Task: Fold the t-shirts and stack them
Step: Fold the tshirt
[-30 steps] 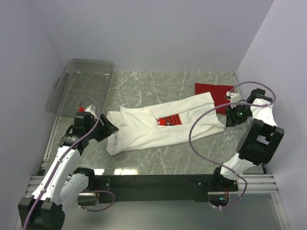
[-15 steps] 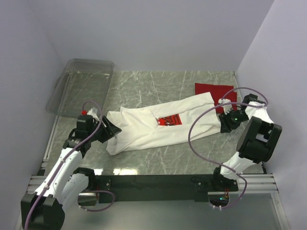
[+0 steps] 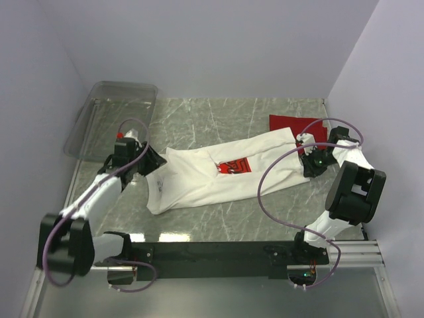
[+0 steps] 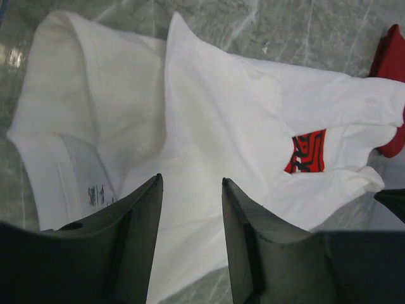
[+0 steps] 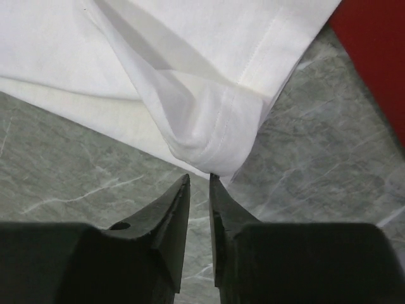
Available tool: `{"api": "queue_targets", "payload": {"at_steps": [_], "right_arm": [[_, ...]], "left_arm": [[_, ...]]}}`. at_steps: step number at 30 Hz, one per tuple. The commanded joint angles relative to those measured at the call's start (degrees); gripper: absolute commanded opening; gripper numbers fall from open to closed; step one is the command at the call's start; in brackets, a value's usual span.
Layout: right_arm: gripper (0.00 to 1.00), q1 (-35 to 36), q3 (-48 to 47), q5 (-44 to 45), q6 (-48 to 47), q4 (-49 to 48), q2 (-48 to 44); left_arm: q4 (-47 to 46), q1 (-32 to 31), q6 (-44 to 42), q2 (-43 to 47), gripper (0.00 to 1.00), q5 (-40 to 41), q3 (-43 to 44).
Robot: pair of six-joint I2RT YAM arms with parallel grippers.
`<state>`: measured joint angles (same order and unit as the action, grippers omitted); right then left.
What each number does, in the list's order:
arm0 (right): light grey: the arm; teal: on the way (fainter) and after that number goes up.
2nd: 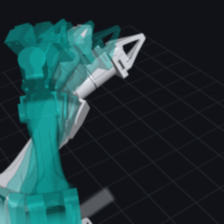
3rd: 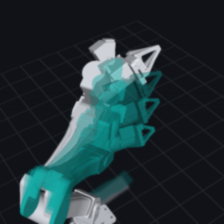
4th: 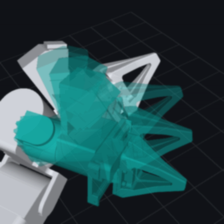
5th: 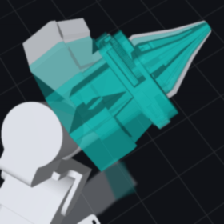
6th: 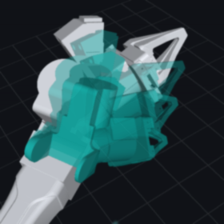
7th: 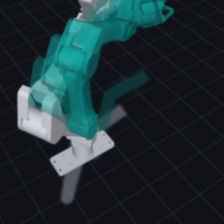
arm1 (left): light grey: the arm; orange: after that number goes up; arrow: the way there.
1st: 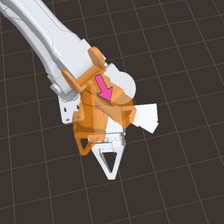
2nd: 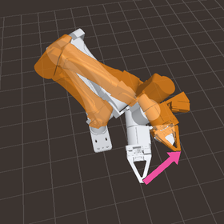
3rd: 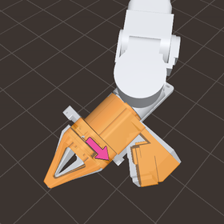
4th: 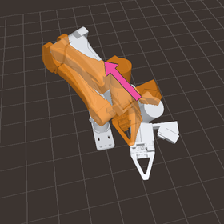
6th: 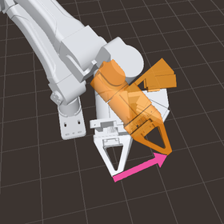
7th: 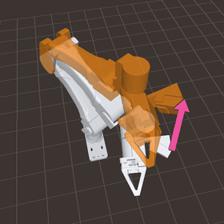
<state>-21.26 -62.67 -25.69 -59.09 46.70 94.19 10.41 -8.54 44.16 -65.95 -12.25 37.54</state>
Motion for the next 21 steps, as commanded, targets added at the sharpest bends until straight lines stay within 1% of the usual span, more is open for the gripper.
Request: {"api": "queue_targets", "payload": {"at_steps": [1,2,4,7,8,12,15,19,20,21], "right_arm": [[0.23,-0.10,-2.19,-2.07,0.21,-0.03,-1.82],[0.17,-0.10,-2.19,-2.43,-0.23,0.06,-1.82],[0.14,-0.10,-2.19,-2.87,-0.50,0.32,-1.91],[0.04,-0.01,-2.45,-3.83,-1.11,0.85,-2.17],[0.00,-0.10,-2.71,-4.45,-1.46,1.11,-2.35],[0.00,-0.10,-4.29,-5.68,-2.34,2.96,-2.70],[0.00,-0.10,-6.49,-6.65,-3.22,5.77,-2.35],[0.00,-0.10,-9.04,-7.44,-3.05,8.67,-1.29],[0.00,-0.10,-9.83,-7.44,-2.87,8.76,-0.77],[0.00,-0.10,-10.10,-7.53,-2.70,8.94,-0.68]], "left_arm": [[-6.28,0.19,-3.64,-7.68,0.47,-1.89,4.82],[-7.24,0.10,-3.82,-11.01,0.47,-2.86,6.04],[-7.69,-0.51,-4.52,-13.84,0.47,-3.39,7.45],[-6.55,-2.27,-5.84,-17.80,0.47,-0.86,10.44],[-6.03,-2.71,-6.10,-19.46,0.48,1.07,11.75],[-4.01,-3.59,-6.98,-22.90,0.45,5.47,14.31],[-3.47,-4.03,-7.77,-25.36,0.42,6.97,15.89],[-2.24,-4.38,-8.74,-28.17,0.36,7.24,17.92],[-1.98,-4.38,-8.92,-28.87,0.31,7.33,18.53],[-1.89,-4.38,-9.18,-29.14,0.29,7.24,18.88]]}}
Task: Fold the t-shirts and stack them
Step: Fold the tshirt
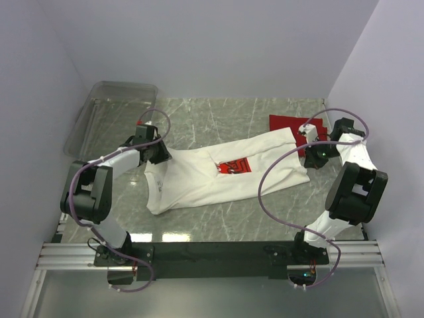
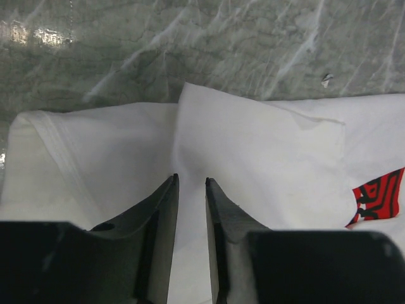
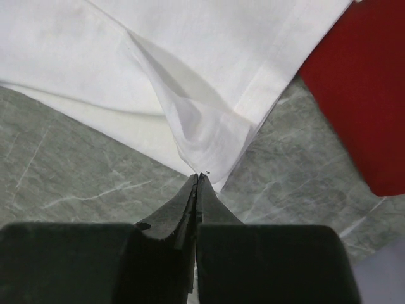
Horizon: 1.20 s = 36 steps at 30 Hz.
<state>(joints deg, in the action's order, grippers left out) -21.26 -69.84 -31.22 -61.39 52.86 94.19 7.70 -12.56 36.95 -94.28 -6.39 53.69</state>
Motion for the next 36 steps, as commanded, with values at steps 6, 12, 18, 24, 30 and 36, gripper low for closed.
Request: {"api": "queue_targets", "payload": {"at_steps": [6,12,18,24,30,36], "right_arm": [[0.25,-0.10,-3.11,-1.21,-0.84,3.92,-0.68],[0.38,1.74,-0.03,1.60,0.83,-0.29,-2.52],[0.39,2.18,-0.20,2.04,2.41,-1.27,-2.44],[0.40,2.71,0.23,2.48,3.29,-2.23,-1.91],[0.40,3.59,1.20,3.80,4.52,-3.64,-1.82],[0.40,3.59,0.41,4.15,4.78,-3.64,-1.91]], "left_arm": [[-0.41,-0.36,-2.14,1.03,0.26,1.03,2.12],[-0.07,-0.36,-2.06,0.77,0.22,1.99,2.47],[1.70,-0.36,-1.53,2.96,0.40,6.21,1.51],[2.67,-0.36,-2.14,1.74,0.44,6.22,2.47],[0.47,-0.36,-1.00,-2.22,0.39,2.61,2.73],[-0.94,-0.36,-0.91,-2.23,0.15,2.00,2.65]]}}
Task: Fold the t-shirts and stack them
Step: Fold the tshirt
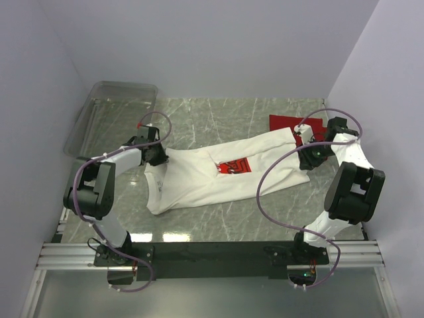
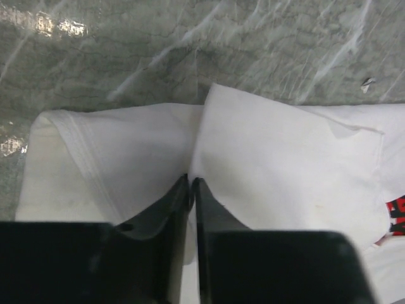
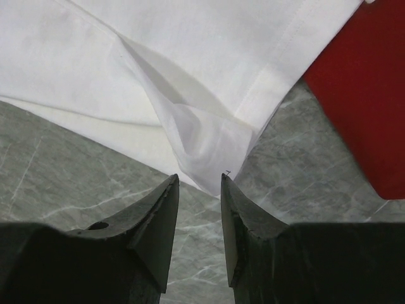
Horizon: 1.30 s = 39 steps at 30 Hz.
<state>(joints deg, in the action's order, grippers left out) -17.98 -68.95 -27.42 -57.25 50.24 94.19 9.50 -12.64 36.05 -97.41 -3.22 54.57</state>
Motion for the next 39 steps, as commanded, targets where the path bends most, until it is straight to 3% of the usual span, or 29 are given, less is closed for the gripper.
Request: {"api": "queue_targets", "payload": {"at_steps": [1,3,13,20,32,39], "right_arm": [[0.40,0.31,-0.57,0.52,0.65,-1.02,-1.91],[0.40,0.31,-0.66,1.05,0.57,-1.11,-2.08],[0.40,0.49,-0.57,1.15,-3.47,0.91,-3.58],[0.43,2.41,0.30,0.78,-8.66,4.78,-5.42],[0.42,6.99,4.70,10.54,-1.20,-6.72,-4.55],[0.39,7.25,5.31,11.95,-0.58,-8.14,-4.02]], "left_arm": [[-2.73,-0.28,-0.02,1.51,0.11,-1.08,1.77],[-3.08,-0.28,-0.11,2.65,0.01,-0.65,1.51],[-3.61,-0.28,0.51,13.28,0.00,1.20,-3.76],[-3.61,-0.27,0.86,15.05,0.00,-0.38,-4.56],[-3.43,-0.28,0.69,16.28,0.00,-1.87,-4.29],[-3.43,-0.19,0.86,17.42,0.00,-2.66,-4.20]]}}
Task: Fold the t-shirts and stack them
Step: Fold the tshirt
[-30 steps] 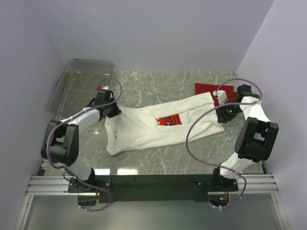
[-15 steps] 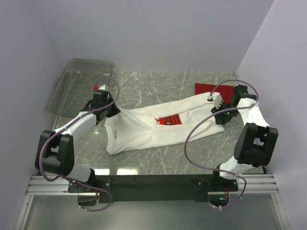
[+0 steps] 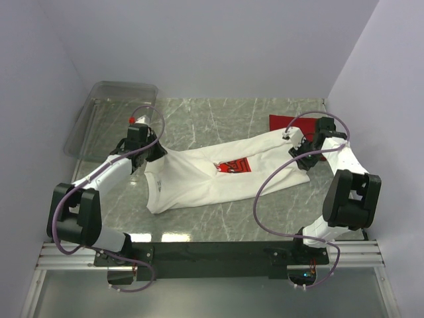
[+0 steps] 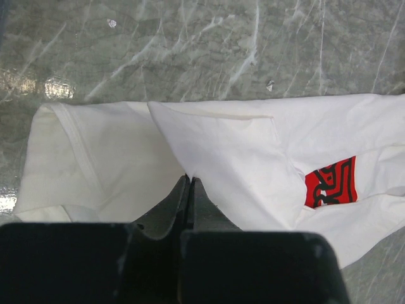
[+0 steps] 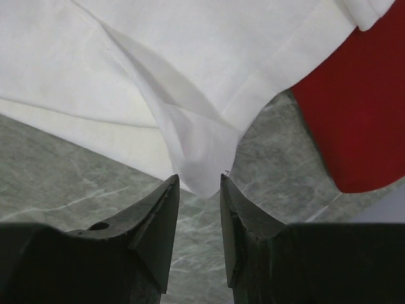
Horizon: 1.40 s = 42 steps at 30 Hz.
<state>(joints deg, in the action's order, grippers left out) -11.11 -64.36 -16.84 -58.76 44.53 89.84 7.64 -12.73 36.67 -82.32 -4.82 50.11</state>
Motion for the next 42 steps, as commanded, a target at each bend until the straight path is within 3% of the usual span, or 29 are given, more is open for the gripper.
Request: {"api": "queue_targets", "payload": {"at_steps": [1,10,13,16,17,18,31,42], "right_arm": [[0.40,0.48,0.81,1.37,0.93,-2.43,0.42],[0.42,1.97,2.66,2.25,1.72,-4.28,1.56],[0.38,2.15,2.13,2.43,2.42,-4.54,2.79],[0.19,2.15,1.34,2.51,3.04,-4.55,3.32],[0.02,2.15,0.82,2.51,3.21,-3.93,3.32],[0.00,1.98,0.73,2.34,3.22,-3.67,3.23],[0.00,-1.98,0.28,-2.14,-3.72,4.33,-7.83],[0.00,-7.60,2.04,-4.51,-13.12,11.97,-13.72]], "left_arm": [[-1.57,-0.19,0.34,2.43,0.01,-1.24,0.25],[-1.66,-0.19,0.51,2.43,0.00,-2.12,0.43],[-1.49,-0.19,0.51,2.61,0.00,-2.30,0.52],[-1.14,-0.19,0.43,3.22,0.00,-2.12,0.61],[-1.14,-0.19,0.42,3.40,0.00,-2.04,0.52],[-1.05,-0.19,0.42,3.92,0.00,-2.12,0.52],[-0.26,-0.19,0.51,9.81,0.00,-1.60,-2.29],[3.08,-0.28,3.85,24.83,0.00,-1.59,-7.12]]}}
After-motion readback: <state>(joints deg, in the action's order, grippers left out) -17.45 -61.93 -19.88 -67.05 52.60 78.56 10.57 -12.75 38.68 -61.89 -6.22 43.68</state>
